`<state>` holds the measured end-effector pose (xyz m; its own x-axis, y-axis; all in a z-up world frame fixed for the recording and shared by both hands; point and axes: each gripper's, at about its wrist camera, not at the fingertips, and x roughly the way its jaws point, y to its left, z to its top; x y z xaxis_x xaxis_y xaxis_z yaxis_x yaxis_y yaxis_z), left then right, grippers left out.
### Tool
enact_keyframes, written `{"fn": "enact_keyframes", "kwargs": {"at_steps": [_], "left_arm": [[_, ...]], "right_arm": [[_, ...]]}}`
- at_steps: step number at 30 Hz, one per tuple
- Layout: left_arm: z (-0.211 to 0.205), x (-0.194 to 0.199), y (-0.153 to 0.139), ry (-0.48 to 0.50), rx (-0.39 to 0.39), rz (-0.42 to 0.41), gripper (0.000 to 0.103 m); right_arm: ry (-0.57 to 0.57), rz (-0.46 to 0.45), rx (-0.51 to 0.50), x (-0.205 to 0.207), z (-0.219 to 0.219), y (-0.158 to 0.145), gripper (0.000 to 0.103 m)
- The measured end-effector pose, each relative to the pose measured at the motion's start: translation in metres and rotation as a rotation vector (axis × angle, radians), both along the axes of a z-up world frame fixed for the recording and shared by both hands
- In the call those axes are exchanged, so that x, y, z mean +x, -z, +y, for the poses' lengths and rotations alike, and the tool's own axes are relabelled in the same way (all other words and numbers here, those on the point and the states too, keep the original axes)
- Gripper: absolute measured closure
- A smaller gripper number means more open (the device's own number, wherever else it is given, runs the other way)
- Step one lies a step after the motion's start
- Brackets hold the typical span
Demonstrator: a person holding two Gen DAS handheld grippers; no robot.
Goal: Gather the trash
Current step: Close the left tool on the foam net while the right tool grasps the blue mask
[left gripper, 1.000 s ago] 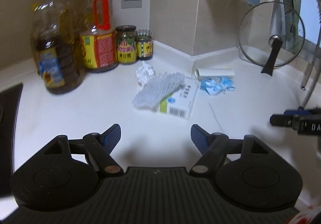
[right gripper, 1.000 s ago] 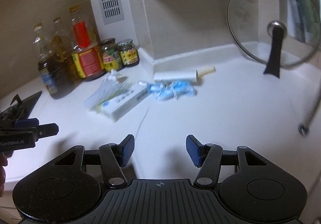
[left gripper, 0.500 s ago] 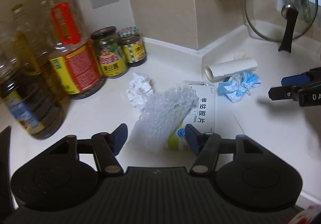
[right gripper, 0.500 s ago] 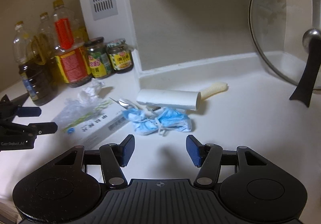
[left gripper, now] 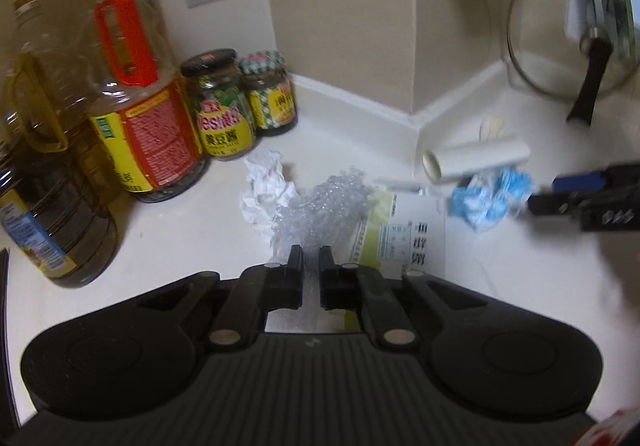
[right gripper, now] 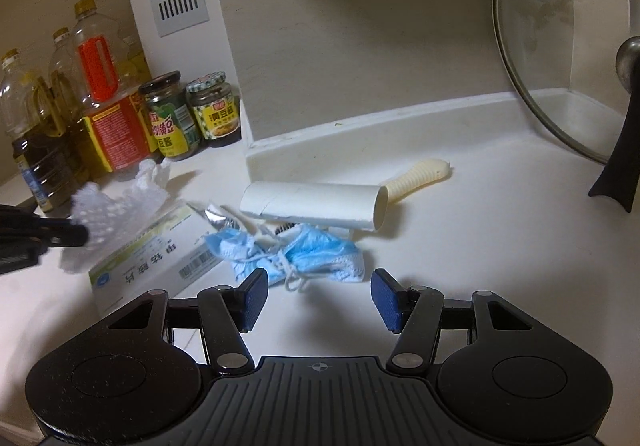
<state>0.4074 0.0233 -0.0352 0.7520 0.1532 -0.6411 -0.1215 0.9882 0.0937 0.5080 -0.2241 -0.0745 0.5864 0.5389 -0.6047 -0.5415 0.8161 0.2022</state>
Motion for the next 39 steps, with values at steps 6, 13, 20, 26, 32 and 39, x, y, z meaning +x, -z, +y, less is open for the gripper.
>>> {"fn": "enact_keyframes", "kwargs": {"at_steps": [6, 13, 20, 26, 32, 39], "left_arm": [[0.005, -0.02, -0.021, -0.022, -0.091, -0.054, 0.097], [0.004, -0.034, -0.022, -0.039, -0.124, -0.059, 0.097], [0.0, -0.041, -0.015, -0.047, -0.143, -0.044, 0.097], [-0.004, -0.05, -0.014, -0.04, -0.149, -0.047, 0.097], [-0.009, -0.067, -0.019, -0.02, -0.156, -0.064, 0.097], [-0.017, -0.1, -0.025, 0.016, -0.175, -0.089, 0.097]], "right_arm": [[-0.012, -0.002, -0.018, 0.014, 0.008, 0.004, 0.045], [-0.026, 0.035, 0.027, 0.037, 0.008, 0.014, 0.045], [-0.049, 0.055, 0.059, 0.035, 0.008, 0.016, 0.063], [-0.052, 0.023, 0.021, 0.011, 0.007, 0.014, 0.089], [-0.037, -0.022, 0.029, -0.023, 0.001, -0.001, 0.093], [0.002, -0.031, 0.056, -0.074, -0.013, -0.02, 0.093]]}}
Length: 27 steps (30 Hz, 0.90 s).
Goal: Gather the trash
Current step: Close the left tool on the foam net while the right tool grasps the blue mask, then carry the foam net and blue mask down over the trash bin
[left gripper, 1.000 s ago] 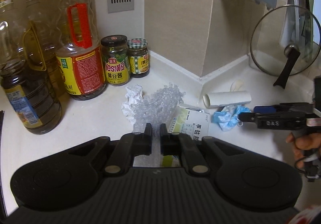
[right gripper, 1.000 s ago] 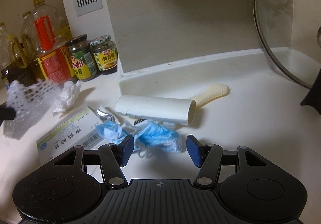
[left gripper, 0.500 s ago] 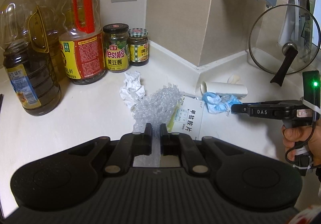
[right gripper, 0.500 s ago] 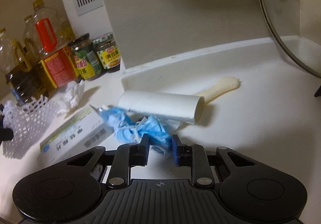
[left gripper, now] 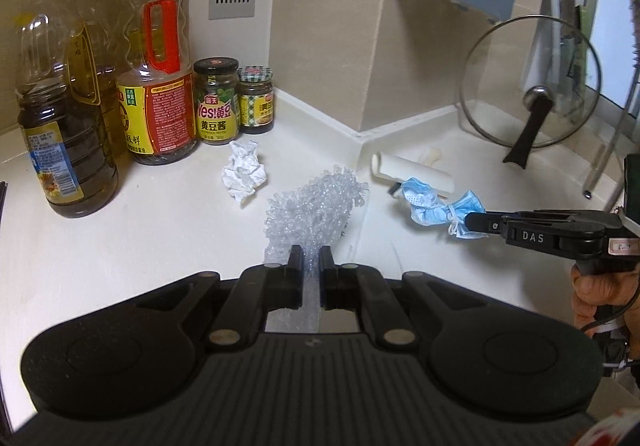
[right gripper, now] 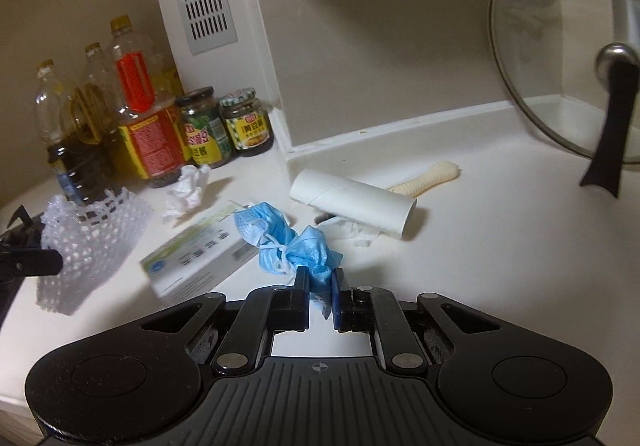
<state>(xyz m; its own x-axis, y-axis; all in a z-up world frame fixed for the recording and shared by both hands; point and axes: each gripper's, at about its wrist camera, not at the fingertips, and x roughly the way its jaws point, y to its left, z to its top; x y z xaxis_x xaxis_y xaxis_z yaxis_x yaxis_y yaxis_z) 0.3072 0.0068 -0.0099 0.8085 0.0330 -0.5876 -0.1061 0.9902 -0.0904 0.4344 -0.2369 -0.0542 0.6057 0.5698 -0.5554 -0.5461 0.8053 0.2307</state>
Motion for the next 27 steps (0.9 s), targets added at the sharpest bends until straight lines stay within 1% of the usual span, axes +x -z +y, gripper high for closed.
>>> {"fn": "enact_keyframes", "kwargs": {"at_steps": [8, 15, 22, 27], "left_arm": [[-0.01, -0.055, -0.003, 0.045, -0.024, -0.023, 0.097], [-0.014, -0.104, -0.002, 0.066, -0.039, -0.025, 0.097], [-0.02, -0.151, 0.006, 0.095, -0.041, -0.004, 0.097], [-0.022, -0.176, 0.023, 0.112, -0.047, 0.033, 0.097]], "right_arm": [[0.049, -0.007, -0.014, -0.064, -0.008, -0.02, 0.092], [0.051, -0.013, -0.017, -0.126, -0.009, -0.029, 0.092], [0.056, 0.011, -0.026, -0.185, -0.005, -0.026, 0.092], [0.058, 0.042, -0.048, -0.219, -0.003, -0.015, 0.092]]}}
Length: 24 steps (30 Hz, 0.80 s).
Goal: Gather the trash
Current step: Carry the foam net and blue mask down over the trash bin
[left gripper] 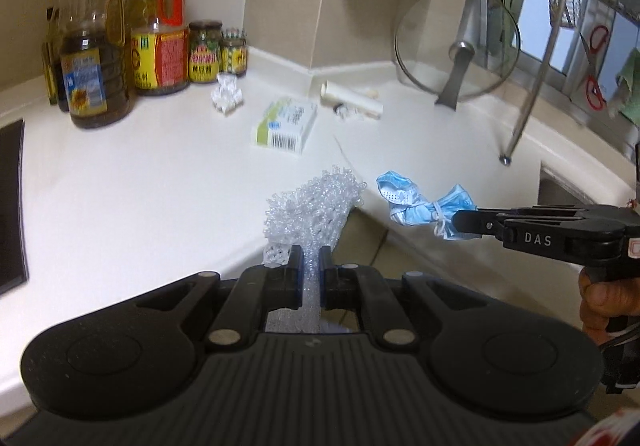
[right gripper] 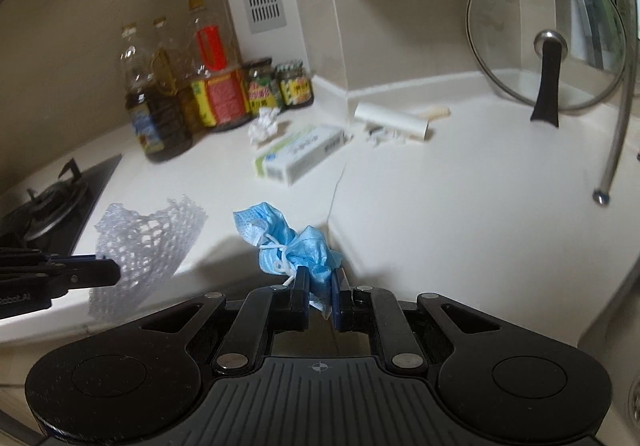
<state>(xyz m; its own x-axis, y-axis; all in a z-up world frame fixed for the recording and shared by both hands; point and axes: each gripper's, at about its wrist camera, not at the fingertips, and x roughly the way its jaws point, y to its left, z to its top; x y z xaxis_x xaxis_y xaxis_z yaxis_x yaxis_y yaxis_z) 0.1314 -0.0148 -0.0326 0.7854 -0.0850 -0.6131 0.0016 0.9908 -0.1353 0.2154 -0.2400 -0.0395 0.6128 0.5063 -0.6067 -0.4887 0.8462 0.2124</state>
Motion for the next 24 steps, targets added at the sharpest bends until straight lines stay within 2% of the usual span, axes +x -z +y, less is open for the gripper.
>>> {"fn": "enact_keyframes", "kwargs": {"at_steps": [10, 24], "left_arm": [[-0.008, -0.025, 0.048, -0.003, -0.057, 0.109, 0.097], [-0.019, -0.032, 0.108, -0.145, -0.114, 0.251, 0.097]], "right_arm": [[-0.003, 0.08, -0.069, -0.031, -0.004, 0.033, 0.092], [-0.141, 0.173, -0.162, -0.018, 0.002, 0.084, 0.092]]}}
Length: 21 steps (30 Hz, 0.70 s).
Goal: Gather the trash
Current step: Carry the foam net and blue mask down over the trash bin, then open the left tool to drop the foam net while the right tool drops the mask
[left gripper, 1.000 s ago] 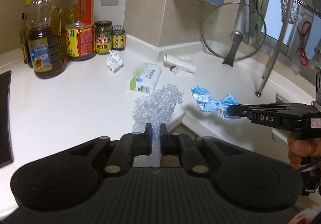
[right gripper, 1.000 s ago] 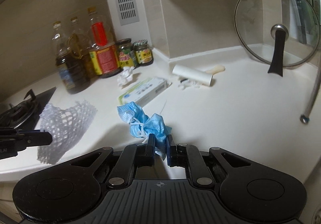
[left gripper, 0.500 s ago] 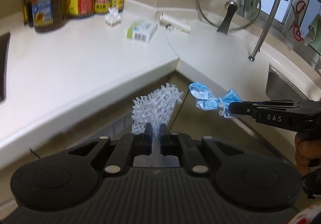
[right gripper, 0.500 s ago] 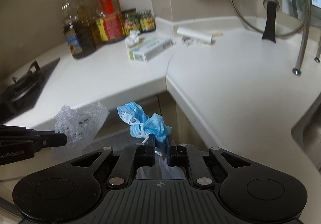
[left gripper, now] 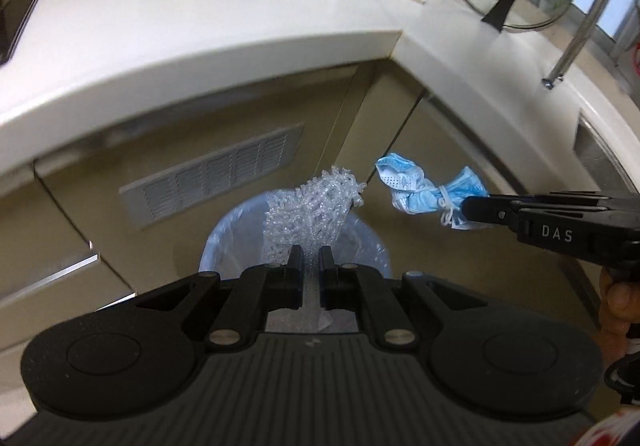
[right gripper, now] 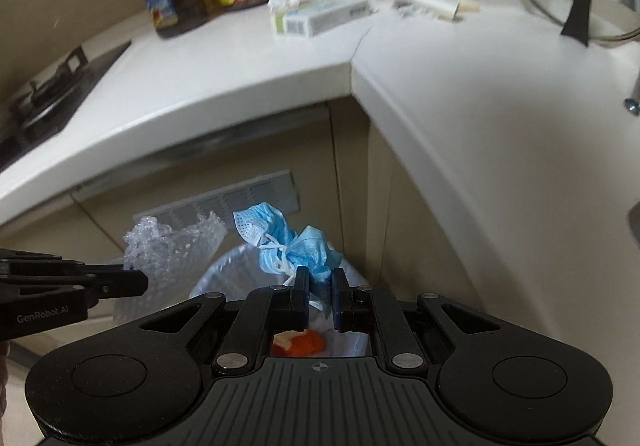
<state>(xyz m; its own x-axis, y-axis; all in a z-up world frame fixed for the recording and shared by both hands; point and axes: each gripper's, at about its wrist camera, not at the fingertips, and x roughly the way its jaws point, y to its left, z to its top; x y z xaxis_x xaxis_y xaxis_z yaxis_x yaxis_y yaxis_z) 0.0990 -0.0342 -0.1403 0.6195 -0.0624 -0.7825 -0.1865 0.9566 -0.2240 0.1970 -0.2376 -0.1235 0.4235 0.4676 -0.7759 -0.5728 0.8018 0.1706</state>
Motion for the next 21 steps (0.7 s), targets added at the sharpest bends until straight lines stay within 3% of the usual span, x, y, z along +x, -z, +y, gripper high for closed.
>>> {"fn": "enact_keyframes", "kwargs": {"at_steps": [21], "left_arm": [[-0.006, 0.005, 0.065, -0.147, -0.041, 0.139, 0.097]], "right_arm": [[-0.124, 0.119, -0.099, 0.021, 0.012, 0.069, 0.092]]}}
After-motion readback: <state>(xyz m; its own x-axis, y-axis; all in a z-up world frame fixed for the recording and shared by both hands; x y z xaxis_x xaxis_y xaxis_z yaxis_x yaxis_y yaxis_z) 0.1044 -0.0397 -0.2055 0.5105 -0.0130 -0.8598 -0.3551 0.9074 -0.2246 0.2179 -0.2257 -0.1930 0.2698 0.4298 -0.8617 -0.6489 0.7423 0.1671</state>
